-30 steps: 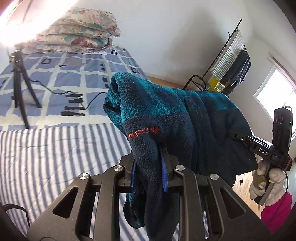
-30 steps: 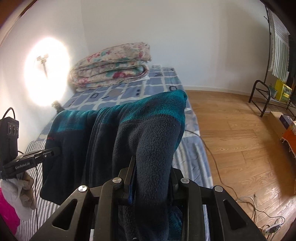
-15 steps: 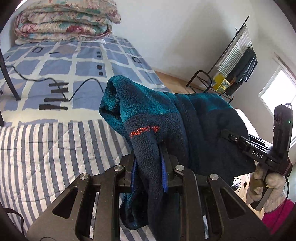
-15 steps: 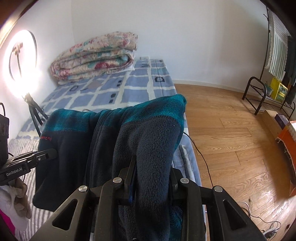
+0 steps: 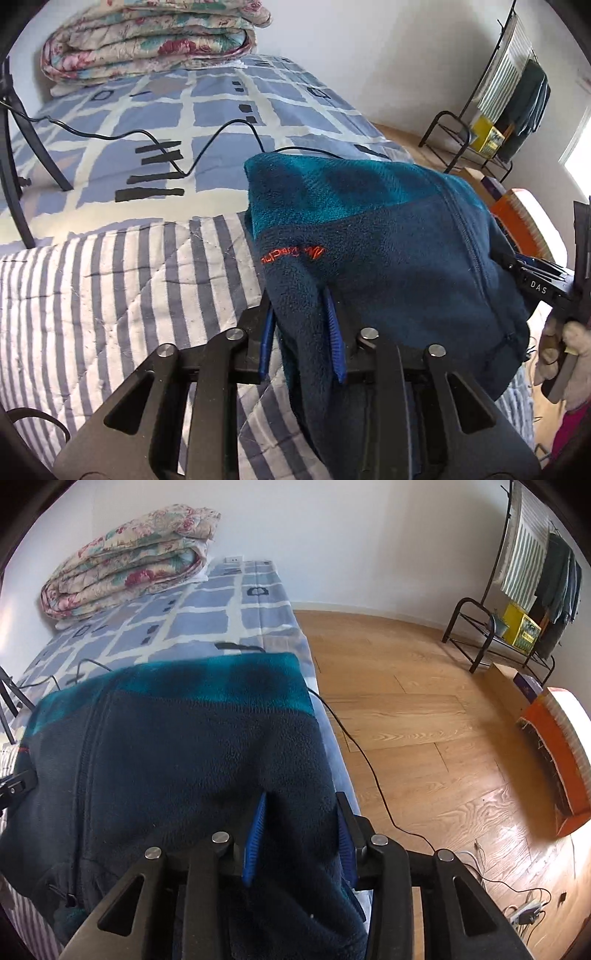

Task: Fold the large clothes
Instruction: 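Lower the folded jacket onto the mattress and open both tools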

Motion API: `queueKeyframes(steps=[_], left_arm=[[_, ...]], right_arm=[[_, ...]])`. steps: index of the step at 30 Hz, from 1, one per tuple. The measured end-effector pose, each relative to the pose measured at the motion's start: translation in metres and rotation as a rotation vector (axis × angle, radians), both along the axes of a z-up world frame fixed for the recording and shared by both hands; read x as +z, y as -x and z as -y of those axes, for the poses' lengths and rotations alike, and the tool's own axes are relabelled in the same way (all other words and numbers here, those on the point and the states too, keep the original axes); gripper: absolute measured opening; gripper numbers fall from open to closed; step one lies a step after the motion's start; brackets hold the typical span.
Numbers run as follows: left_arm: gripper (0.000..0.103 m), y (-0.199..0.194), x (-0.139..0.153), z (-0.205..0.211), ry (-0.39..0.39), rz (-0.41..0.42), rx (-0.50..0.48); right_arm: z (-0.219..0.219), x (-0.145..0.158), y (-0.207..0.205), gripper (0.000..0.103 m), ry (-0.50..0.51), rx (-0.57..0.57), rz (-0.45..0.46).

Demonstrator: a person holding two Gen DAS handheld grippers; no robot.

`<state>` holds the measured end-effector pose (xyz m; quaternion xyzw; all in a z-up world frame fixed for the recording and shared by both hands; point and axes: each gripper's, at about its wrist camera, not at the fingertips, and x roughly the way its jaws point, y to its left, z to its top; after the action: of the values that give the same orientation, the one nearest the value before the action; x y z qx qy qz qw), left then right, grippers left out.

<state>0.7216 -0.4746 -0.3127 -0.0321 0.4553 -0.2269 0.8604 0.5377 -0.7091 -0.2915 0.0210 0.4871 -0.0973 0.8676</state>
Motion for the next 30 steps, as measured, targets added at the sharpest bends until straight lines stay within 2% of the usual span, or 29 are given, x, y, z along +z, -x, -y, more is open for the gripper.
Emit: queueKeyframes(steps=[6,9,15,21,30], left_arm=[[0.032,0.015,0.015,-0.007,-0.031,0.022,0.010],[0.032,0.029,0.028,-0.010,-0.037,0.040,-0.003],[0.031,0.071,0.072,-0.014,-0.025,0.101,-0.041],[0.030,0.121,0.130,-0.021,0.012,0.157,-0.064],[0.030,0.204,0.230,-0.048,0.049,0.298,-0.086]], right_arm=[[0.000,0.013,0.011,0.035,0.013,-0.019,0.012],[0.002,0.027,0.018,0.035,-0.024,-0.030,0.044],[-0.010,0.064,0.040,0.035,-0.023,-0.009,0.080],[-0.023,0.116,0.072,0.035,-0.032,0.006,0.130],[-0.049,0.222,0.130,0.035,-0.025,0.041,0.232]])
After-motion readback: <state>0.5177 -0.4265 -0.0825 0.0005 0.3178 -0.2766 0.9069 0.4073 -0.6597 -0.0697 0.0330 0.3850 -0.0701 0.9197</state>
